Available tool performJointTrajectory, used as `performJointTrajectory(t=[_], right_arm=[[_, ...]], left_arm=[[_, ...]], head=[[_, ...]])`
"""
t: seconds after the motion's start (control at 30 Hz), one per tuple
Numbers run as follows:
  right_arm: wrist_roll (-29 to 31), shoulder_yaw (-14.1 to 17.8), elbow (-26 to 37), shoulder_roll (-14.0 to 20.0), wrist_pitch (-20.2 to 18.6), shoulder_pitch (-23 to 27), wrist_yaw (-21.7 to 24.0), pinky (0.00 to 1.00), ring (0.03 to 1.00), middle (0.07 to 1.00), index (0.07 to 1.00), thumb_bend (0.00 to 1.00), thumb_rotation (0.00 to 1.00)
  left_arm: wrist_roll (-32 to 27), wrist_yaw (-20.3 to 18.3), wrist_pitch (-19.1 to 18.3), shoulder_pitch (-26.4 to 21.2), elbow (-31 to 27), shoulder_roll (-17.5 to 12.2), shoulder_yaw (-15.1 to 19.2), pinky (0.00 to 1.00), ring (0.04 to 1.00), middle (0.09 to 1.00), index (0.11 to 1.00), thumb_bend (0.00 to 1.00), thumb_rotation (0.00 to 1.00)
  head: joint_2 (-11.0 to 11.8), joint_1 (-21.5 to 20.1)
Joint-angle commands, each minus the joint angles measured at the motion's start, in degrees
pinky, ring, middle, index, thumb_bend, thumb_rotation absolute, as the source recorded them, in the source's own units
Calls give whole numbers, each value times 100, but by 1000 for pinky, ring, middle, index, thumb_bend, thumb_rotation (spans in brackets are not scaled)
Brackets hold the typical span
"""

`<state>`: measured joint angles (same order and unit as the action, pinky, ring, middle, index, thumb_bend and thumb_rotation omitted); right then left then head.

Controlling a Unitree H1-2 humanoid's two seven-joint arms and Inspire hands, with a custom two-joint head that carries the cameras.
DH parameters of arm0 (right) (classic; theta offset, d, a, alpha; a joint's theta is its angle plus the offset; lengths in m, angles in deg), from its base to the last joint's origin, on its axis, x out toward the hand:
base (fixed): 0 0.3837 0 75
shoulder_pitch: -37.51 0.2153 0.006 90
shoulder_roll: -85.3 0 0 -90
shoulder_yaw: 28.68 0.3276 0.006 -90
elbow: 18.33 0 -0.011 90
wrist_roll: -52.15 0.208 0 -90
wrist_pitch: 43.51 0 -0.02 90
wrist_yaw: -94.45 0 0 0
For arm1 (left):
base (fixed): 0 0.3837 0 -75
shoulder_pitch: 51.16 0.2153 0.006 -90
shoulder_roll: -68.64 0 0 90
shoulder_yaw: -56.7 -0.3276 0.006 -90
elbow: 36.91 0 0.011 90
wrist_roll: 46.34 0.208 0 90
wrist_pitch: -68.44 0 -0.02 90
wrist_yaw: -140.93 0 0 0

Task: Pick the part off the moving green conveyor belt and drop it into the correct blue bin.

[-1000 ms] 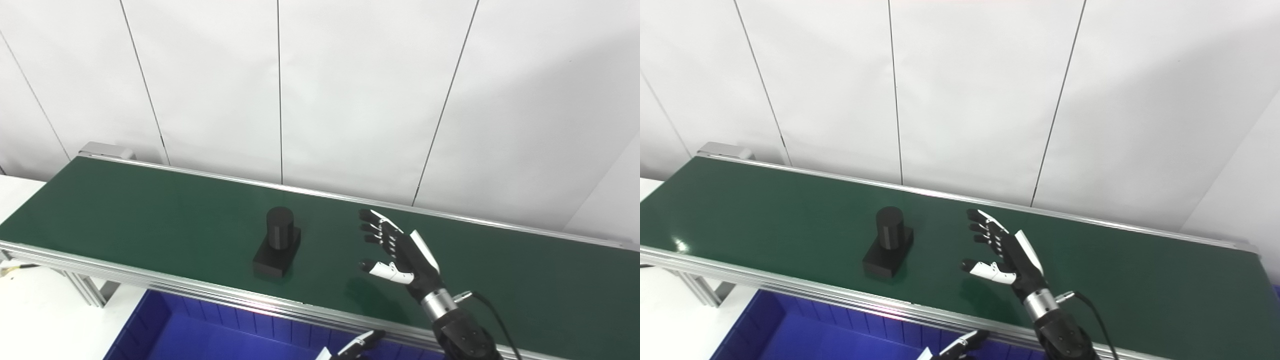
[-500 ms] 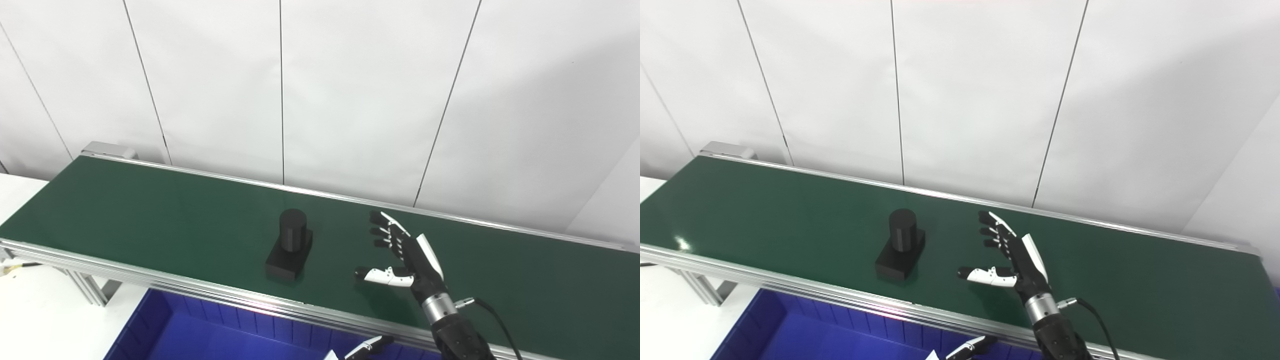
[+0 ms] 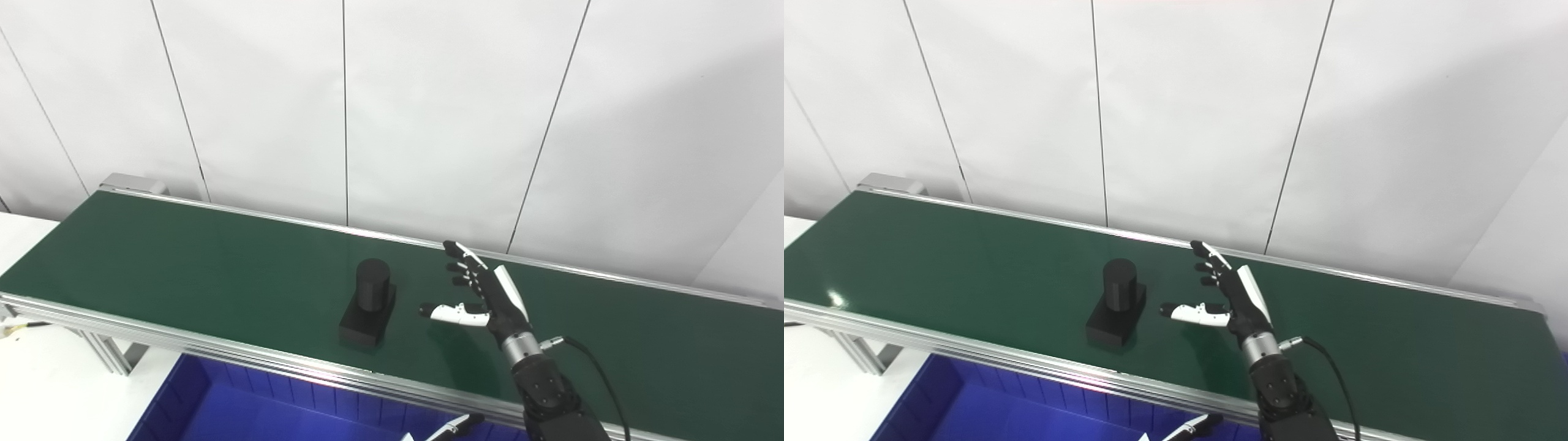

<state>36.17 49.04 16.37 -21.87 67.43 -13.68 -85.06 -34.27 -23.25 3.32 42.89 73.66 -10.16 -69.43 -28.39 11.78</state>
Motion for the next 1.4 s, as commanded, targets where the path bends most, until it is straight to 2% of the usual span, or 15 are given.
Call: performJointTrajectory(t=[0.0,0.4,0.73,0.97,1.17,1.3,1.37], right_arm=[[-4,-9,-66,-78,48,402,-114,768,843,908,913,937,313],[-108,-107,-623,-225,194,703,-307,720,824,885,887,965,332],[-170,-178,-1001,-224,308,896,-435,737,817,866,872,979,305],[-328,-310,-1146,-250,154,1013,-582,690,805,865,849,998,338],[-340,-317,-1273,-284,125,1075,-616,724,819,859,836,984,320],[-343,-310,-1289,-297,233,1079,-716,711,801,844,812,979,313],[-338,-293,-1269,-313,353,1053,-840,662,748,800,769,976,281]], left_arm=[[109,73,204,6,-204,26,-39,828,906,935,906,1000,975],[162,-59,204,117,-268,206,-120,828,906,931,895,1000,955],[243,-60,204,187,-328,309,-226,823,902,931,889,1000,950],[245,-76,203,144,-246,416,-200,826,907,933,891,1000,949],[262,-78,203,158,-241,469,-197,816,903,932,890,1000,945],[274,-61,203,156,-236,467,-211,815,902,932,890,1000,948],[272,-56,203,152,-222,466,-212,815,902,931,890,1000,949]], head=[[-12,-5],[19,65],[-15,123],[-9,178],[20,198],[19,204],[24,192]])
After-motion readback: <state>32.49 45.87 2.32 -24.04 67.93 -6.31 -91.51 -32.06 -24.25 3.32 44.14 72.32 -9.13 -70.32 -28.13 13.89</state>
